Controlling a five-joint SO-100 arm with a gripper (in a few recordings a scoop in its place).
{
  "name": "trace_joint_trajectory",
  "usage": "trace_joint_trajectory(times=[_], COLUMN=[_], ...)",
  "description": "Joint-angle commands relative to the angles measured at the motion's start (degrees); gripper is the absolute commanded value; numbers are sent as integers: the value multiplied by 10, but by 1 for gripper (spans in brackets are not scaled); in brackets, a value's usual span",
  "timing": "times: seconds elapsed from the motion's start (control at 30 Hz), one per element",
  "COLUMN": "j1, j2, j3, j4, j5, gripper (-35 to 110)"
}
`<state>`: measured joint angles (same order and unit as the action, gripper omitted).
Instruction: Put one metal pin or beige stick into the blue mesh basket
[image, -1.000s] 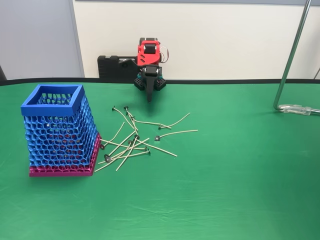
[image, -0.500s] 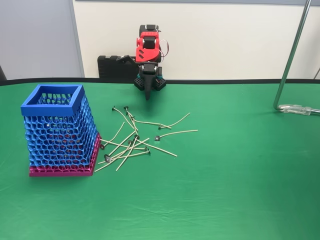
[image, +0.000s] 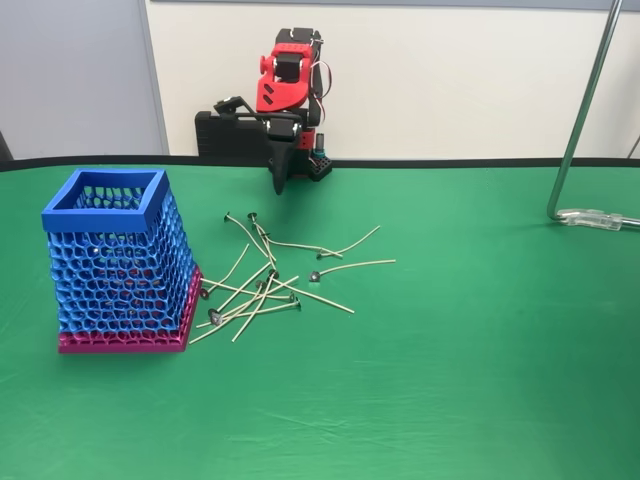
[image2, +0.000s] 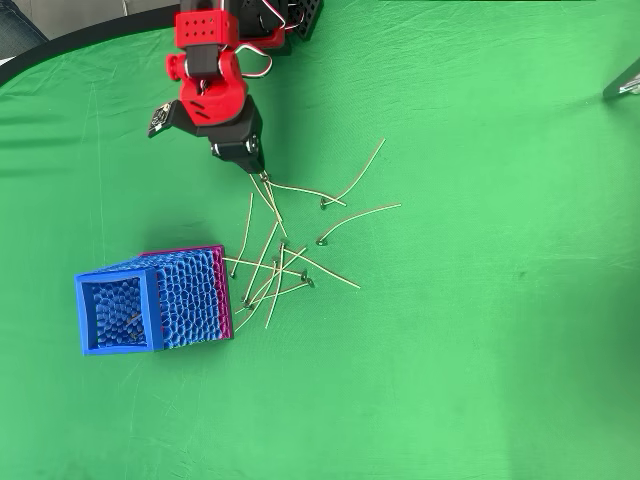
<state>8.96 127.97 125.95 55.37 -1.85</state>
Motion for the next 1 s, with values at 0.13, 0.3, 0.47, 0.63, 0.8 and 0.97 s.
trace_joint_trajectory(times=[0.13, 0.3, 0.47, 0.63, 0.8, 0.97], j1=[13, 6, -8, -22, -40, -55], j2=[-171, -298, -389, -442, -473, -485], j3=[-172, -294, -374, -424, -458, -462], j4=[9, 47, 60, 61, 76, 73], j5=[21, 26, 11, 3, 28, 61], gripper=[1, 1, 1, 1, 1, 1])
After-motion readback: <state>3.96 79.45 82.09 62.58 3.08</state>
